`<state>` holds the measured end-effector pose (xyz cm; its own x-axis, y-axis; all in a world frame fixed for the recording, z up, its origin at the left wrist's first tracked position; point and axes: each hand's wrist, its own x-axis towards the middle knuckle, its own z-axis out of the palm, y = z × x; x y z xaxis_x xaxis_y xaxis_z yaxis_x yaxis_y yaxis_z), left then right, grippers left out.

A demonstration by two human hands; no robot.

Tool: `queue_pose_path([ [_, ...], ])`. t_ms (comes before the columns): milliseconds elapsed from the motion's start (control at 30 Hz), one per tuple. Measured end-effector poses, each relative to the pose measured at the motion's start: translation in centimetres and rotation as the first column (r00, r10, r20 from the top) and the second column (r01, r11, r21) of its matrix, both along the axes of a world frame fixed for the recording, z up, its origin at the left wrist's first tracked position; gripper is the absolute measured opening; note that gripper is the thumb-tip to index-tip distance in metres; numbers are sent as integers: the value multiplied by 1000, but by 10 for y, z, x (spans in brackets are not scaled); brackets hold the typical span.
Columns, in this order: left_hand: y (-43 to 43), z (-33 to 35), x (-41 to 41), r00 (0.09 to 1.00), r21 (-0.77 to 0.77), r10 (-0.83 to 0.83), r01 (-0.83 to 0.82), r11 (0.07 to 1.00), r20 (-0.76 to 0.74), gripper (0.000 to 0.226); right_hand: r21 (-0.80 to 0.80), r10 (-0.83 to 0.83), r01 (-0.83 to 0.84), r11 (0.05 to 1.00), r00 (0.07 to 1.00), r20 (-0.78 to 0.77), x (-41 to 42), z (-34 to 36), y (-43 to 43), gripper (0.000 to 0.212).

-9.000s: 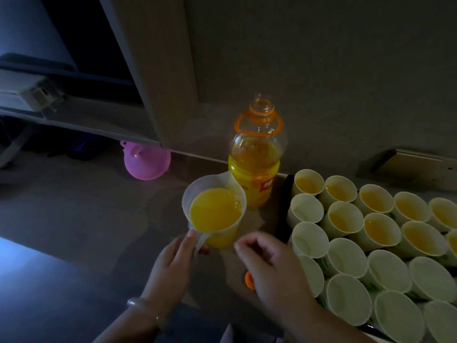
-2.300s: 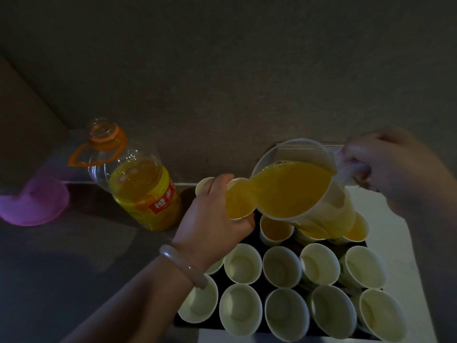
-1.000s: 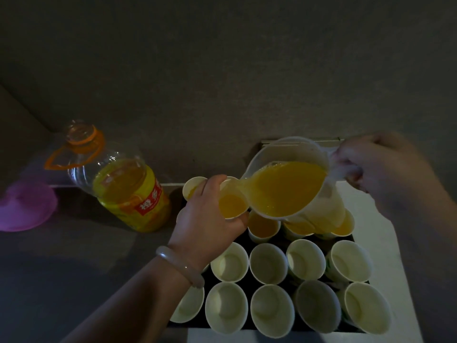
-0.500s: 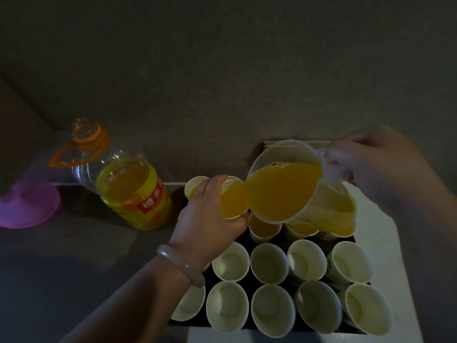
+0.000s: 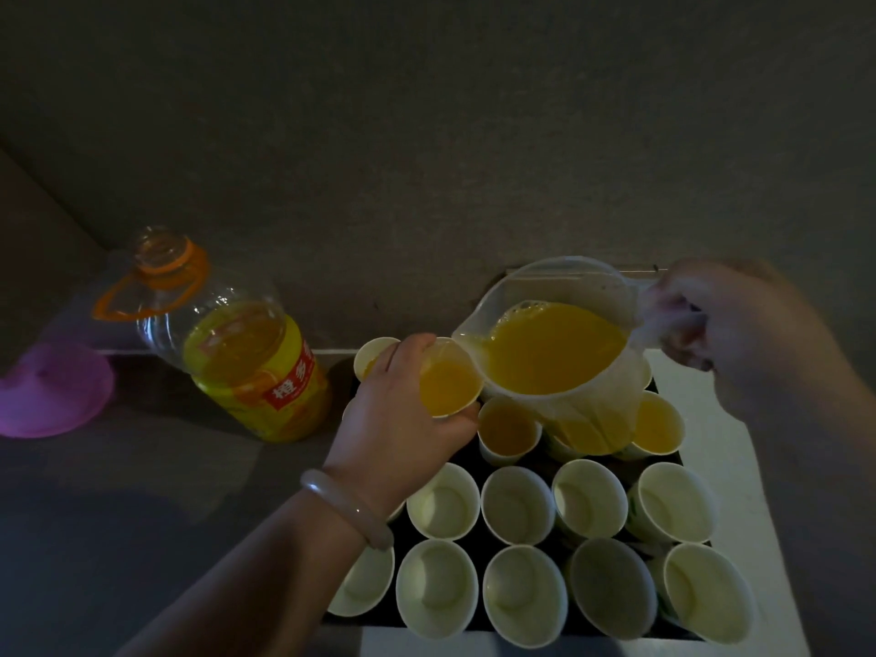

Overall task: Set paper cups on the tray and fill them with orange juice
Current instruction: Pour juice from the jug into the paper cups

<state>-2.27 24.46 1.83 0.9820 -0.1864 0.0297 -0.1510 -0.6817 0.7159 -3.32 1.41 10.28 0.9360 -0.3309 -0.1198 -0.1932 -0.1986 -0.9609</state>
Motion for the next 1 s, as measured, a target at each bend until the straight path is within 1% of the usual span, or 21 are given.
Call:
queue_pose_path([
  [67,0,-1,0,1000,15,9,-9,1000,-1,74,79,-64,67,995,997,-40,2,-3,-2,30],
  [167,-1,-2,2,1000,14,8,-8,1000,1,73,156,-141,156,975,984,-105,2,-6,-2,26],
  [233,-2,-6,2,1000,6,14,-14,1000,-1,71,207,-165,177,962,983,-75,1,-6,-2,22],
  [300,-2,-9,3,999,-7,6,-6,1000,-32,71,224,-174,179,958,984,-43,-1,-5,-3,16],
  [367,-3,-13,3,998,-22,-12,11,1000,-67,72,220,-159,163,962,987,-34,-3,-4,-4,18],
  [433,-3,-16,2,997,-20,-27,25,999,-71,72,236,-181,179,955,983,-14,-2,-5,-6,18],
  [533,-3,-21,3,997,10,-36,37,999,-67,74,323,-221,201,925,975,29,-1,-6,-8,32],
  [600,-3,-25,4,996,34,-46,48,998,-75,74,353,-236,209,912,971,36,-1,-6,-6,33],
  [667,-4,-29,6,995,70,-51,58,996,-86,71,383,-210,172,908,976,59,-2,-8,-4,38],
  [767,-5,-34,8,996,148,-51,62,987,-77,71,399,-189,147,905,980,66,-1,-11,-1,45],
  [867,-6,-40,9,997,206,-61,71,976,-57,70,393,-210,186,900,978,18,3,-16,3,62],
  [1000,-7,-45,9,995,241,-81,94,966,-65,73,377,-221,196,905,975,24,2,-21,5,62],
])
